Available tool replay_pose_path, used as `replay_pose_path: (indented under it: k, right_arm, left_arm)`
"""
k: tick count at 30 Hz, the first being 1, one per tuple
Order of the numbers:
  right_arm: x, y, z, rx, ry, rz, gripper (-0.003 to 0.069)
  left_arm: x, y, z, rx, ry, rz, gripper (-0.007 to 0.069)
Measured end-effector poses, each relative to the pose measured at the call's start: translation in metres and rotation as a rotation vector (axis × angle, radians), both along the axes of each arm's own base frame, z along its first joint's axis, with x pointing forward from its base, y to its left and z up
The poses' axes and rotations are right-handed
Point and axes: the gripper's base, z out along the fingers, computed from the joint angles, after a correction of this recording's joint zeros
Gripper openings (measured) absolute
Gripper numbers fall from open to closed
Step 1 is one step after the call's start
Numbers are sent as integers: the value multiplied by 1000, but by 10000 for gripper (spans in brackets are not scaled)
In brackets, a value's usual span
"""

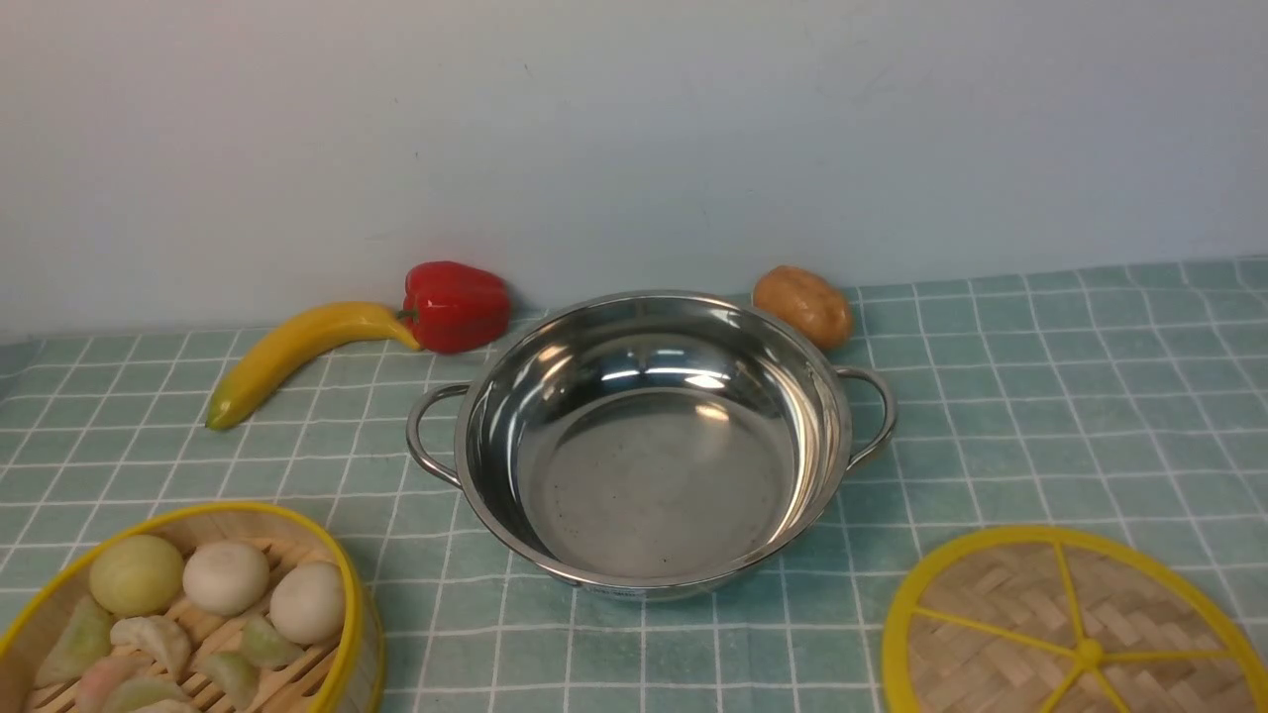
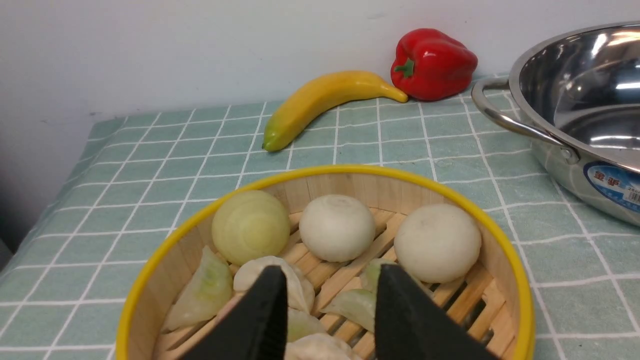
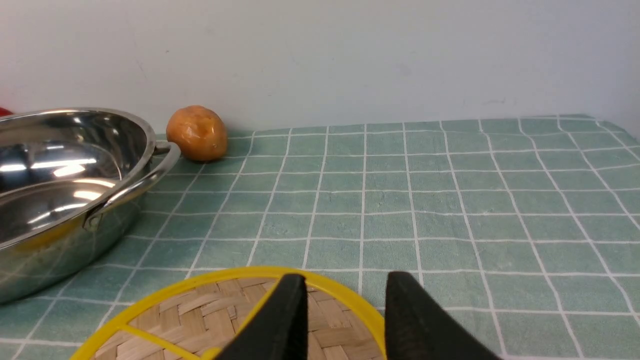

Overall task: Place the steamer in the pot on the blue tablecloth, and put the lid on the steamer.
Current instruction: 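Grasp the rim of the steamer basket holding the buns with the left gripper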

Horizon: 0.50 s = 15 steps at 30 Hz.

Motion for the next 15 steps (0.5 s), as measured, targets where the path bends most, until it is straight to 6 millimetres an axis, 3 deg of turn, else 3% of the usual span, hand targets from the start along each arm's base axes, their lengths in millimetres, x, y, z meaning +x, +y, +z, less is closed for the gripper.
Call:
replay_pose_path:
  k: [11,15]
  right_arm:
    - [0,0,0,0,0,0,242]
    - [0,0,0,0,0,0,242]
  left_arm:
    - [0,0,0,0,-1,0,243]
    - [1,-2,5,-121,-70,3,243]
